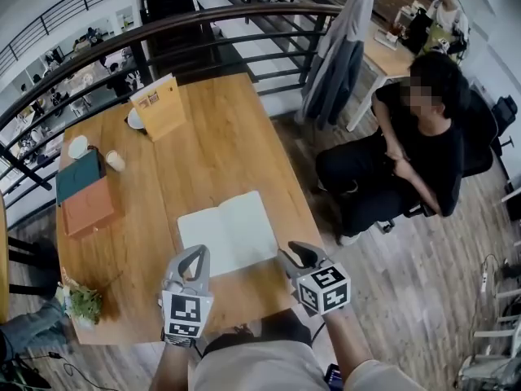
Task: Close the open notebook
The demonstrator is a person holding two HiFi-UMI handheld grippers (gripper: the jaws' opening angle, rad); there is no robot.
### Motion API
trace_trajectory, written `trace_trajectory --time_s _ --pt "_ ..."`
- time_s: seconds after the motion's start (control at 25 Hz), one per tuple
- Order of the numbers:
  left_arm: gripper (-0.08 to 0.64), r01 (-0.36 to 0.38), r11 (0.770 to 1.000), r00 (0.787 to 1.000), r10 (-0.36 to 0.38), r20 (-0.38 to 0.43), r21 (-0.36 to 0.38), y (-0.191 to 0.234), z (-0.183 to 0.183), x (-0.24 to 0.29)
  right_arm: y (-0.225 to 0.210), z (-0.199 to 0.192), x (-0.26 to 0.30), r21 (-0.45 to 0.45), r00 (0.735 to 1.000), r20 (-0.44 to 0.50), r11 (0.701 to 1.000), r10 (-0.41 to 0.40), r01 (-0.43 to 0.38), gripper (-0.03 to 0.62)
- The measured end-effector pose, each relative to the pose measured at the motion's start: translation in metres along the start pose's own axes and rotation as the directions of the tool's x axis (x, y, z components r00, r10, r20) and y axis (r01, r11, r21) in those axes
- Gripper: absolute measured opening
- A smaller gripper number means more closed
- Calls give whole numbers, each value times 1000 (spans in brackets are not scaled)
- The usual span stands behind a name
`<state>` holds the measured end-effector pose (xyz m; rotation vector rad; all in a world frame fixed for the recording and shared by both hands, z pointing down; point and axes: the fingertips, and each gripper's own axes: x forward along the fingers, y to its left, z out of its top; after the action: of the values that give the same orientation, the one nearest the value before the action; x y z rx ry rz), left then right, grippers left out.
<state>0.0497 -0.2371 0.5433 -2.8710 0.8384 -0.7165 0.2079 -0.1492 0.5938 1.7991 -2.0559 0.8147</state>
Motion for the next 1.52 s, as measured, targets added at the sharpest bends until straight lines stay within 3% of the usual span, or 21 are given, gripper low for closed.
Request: trace_trajectory --time_s 0.32,0.72,0.84,1.04,1.4,1.52 --pt "6 9 1000 1000 -9 -26 -9 1 -9 1 -12 -30 22 64 998 -65 998 -4 8 127" --pt "6 7 1000 1000 -7 -24 -9 1 -13 0 -19 -67 48 52 987 -160 999 -1 9 127" --pt "7 14 1000 1000 -14 -21 -11 -1 -13 2 -22 -70 51 64 987 -163 998 0 10 129" --pt "6 34 994 999 -30 37 -107 4 -9 1 -23 -71 57 110 987 -160 994 28 -11 129" --pt "6 11 995 1000 -8 28 -99 6 -10 -1 -23 -80 64 176 979 -181 983 89 -57 129" --pt "6 2 995 1000 0 23 -102 7 -13 -4 -25 -82 65 156 978 -197 987 73 -42 117"
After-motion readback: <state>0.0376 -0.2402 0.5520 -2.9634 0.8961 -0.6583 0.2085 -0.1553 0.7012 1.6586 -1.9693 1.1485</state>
